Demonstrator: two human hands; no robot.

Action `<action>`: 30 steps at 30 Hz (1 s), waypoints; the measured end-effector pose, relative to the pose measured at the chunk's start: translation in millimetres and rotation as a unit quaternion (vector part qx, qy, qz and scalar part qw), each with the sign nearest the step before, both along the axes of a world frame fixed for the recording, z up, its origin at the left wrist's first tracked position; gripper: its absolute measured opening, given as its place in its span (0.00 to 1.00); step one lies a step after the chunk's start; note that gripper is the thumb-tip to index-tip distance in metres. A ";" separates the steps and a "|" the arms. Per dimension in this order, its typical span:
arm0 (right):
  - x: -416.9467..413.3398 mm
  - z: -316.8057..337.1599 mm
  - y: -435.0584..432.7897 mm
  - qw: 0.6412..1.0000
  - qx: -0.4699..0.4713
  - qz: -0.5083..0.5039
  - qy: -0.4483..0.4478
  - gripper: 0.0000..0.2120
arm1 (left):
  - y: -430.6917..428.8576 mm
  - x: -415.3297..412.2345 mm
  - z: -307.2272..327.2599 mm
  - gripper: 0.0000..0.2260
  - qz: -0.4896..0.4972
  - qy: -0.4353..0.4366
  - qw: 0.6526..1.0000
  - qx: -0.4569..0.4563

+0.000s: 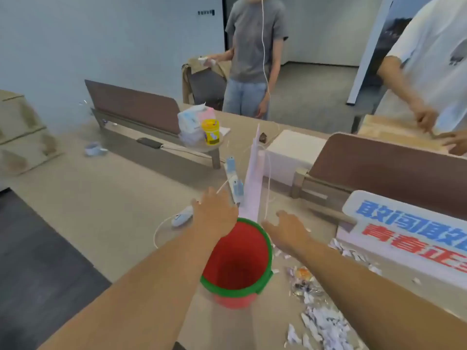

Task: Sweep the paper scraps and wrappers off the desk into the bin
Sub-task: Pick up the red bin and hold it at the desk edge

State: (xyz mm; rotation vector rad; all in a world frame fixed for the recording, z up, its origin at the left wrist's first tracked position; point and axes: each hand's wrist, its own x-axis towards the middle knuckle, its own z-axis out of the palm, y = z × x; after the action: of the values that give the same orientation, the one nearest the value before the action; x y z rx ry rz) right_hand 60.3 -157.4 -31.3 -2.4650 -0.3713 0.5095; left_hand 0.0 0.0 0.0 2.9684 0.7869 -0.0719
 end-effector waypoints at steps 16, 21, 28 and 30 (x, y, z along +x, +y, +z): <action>-21.8 -93.3 -3.8 0.981 0.122 -0.150 0.034 0.14 | 42.9 6.6 -33.9 0.11 0.049 -0.188 0.913 -0.359; -3.4 -129.2 -36.4 0.970 0.086 -0.226 0.039 0.12 | 53.4 20.8 -36.0 0.11 0.022 -0.190 0.938 -0.290; 77.2 -165.3 -54.9 0.965 0.031 -0.253 -0.062 0.16 | 46.6 40.6 -47.3 0.08 0.007 -0.166 0.943 -0.289; 106.5 -179.7 -53.2 0.974 -0.019 -0.215 -0.064 0.18 | 47.2 47.9 -51.5 0.09 0.001 -0.158 0.946 -0.283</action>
State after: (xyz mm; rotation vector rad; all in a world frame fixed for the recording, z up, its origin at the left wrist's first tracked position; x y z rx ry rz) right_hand 166.8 -210.6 -211.0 -2.5194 0.1274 0.1771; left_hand 47.9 47.2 -51.5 2.3541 0.6002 0.1500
